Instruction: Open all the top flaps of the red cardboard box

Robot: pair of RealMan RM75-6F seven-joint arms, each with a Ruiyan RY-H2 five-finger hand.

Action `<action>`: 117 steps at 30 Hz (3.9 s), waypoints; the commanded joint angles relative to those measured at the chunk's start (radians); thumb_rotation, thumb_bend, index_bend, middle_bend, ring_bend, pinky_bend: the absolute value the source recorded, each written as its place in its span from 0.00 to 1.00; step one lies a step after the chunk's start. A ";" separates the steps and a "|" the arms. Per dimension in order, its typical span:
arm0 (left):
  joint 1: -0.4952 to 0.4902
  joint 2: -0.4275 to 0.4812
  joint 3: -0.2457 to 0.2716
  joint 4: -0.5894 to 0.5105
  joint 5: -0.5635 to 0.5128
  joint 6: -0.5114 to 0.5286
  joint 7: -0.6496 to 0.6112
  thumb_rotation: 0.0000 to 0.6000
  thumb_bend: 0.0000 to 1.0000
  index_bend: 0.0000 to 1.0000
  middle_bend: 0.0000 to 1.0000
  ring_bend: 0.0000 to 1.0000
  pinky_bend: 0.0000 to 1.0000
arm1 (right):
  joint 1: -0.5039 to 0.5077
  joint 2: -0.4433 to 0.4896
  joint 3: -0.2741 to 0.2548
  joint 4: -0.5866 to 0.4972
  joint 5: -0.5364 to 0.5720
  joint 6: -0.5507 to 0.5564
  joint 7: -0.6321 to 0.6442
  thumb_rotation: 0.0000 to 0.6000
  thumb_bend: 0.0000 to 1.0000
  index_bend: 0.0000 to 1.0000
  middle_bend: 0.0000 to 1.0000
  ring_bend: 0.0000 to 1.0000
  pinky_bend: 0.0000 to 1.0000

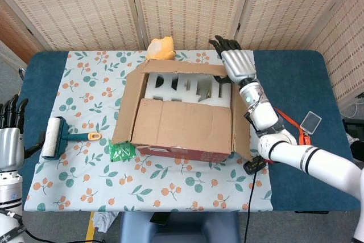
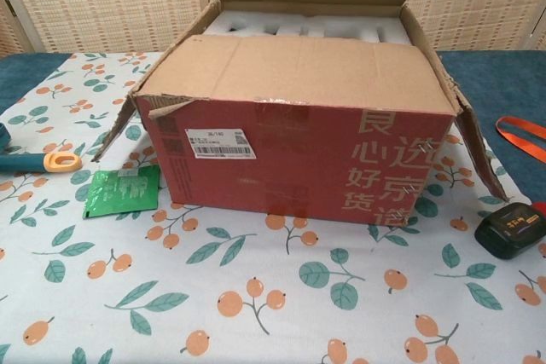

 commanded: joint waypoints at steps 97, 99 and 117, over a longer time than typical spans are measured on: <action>-0.035 -0.008 -0.019 -0.003 -0.103 -0.023 0.094 1.00 0.42 0.00 0.00 0.00 0.00 | -0.623 0.088 0.792 -0.318 -0.108 -0.990 0.560 1.00 0.42 0.00 0.00 0.00 0.27; -0.038 -0.013 -0.019 -0.006 -0.101 -0.023 0.102 1.00 0.42 0.00 0.00 0.00 0.00 | -0.627 0.112 0.795 -0.350 -0.094 -0.986 0.569 1.00 0.42 0.00 0.00 0.00 0.27; -0.059 -0.054 -0.007 -0.092 -0.049 0.020 0.223 1.00 0.42 0.00 0.00 0.00 0.00 | -0.751 0.300 0.899 -0.649 0.000 -0.987 0.594 1.00 0.42 0.00 0.00 0.00 0.27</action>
